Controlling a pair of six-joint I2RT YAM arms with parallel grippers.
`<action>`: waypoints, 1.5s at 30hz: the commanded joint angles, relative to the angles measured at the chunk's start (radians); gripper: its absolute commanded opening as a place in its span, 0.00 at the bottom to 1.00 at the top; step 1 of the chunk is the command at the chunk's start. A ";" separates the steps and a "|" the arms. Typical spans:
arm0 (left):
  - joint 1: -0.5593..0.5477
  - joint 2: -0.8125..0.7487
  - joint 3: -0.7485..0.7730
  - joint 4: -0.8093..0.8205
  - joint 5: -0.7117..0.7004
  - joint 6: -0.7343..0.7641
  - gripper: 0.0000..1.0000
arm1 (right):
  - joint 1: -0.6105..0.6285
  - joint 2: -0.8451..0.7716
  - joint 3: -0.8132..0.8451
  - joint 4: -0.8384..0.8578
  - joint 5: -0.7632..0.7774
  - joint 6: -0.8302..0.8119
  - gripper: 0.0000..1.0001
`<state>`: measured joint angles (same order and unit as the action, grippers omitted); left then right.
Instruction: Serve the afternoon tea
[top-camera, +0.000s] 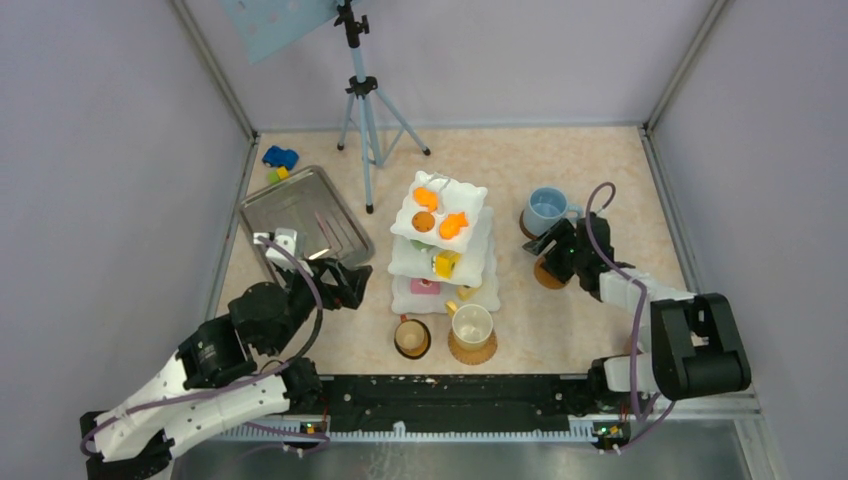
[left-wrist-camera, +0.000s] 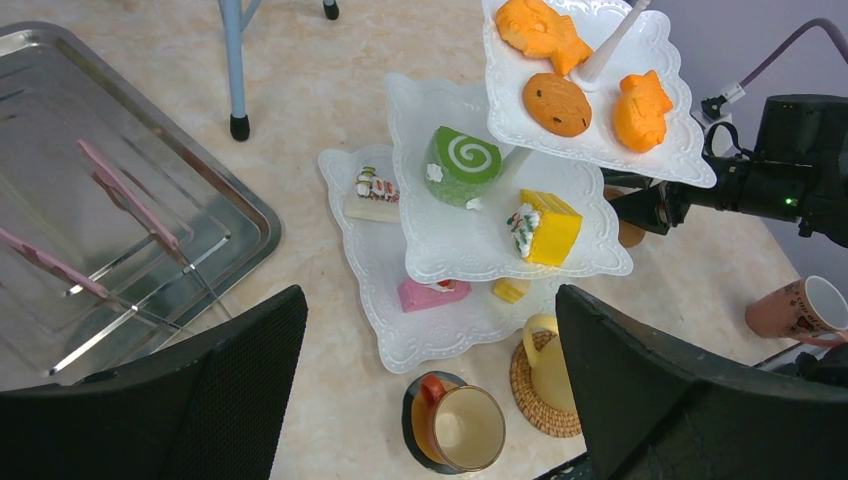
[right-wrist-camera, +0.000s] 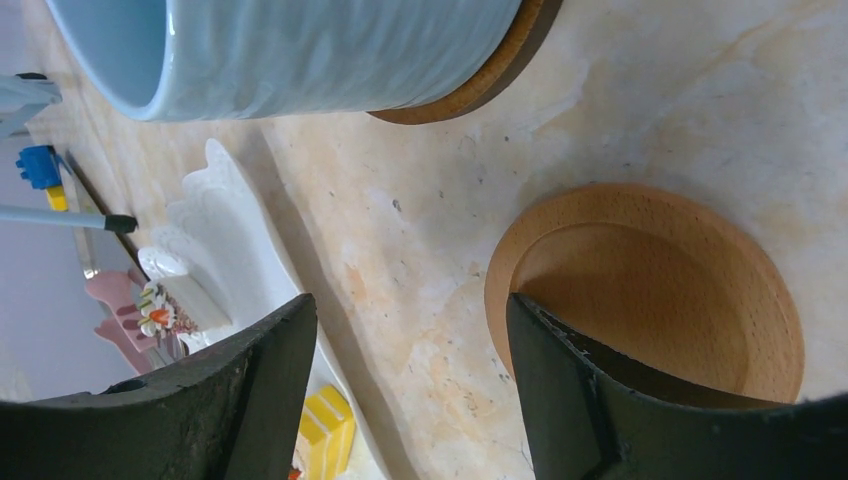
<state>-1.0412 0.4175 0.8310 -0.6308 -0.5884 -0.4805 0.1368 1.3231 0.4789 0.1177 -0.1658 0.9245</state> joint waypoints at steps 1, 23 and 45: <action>0.002 0.025 0.041 0.030 -0.010 -0.003 0.99 | 0.025 0.037 0.026 0.001 -0.026 -0.031 0.69; 0.002 0.061 -0.004 0.109 0.012 0.047 0.99 | 0.028 -0.567 0.347 -1.384 0.991 0.353 0.77; 0.001 -0.017 0.011 0.026 -0.001 0.013 0.99 | -0.213 -0.456 0.145 -1.179 0.809 0.374 0.75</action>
<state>-1.0412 0.3992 0.8284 -0.6109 -0.5812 -0.4629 -0.0639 0.8539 0.6411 -1.1606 0.6945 1.3533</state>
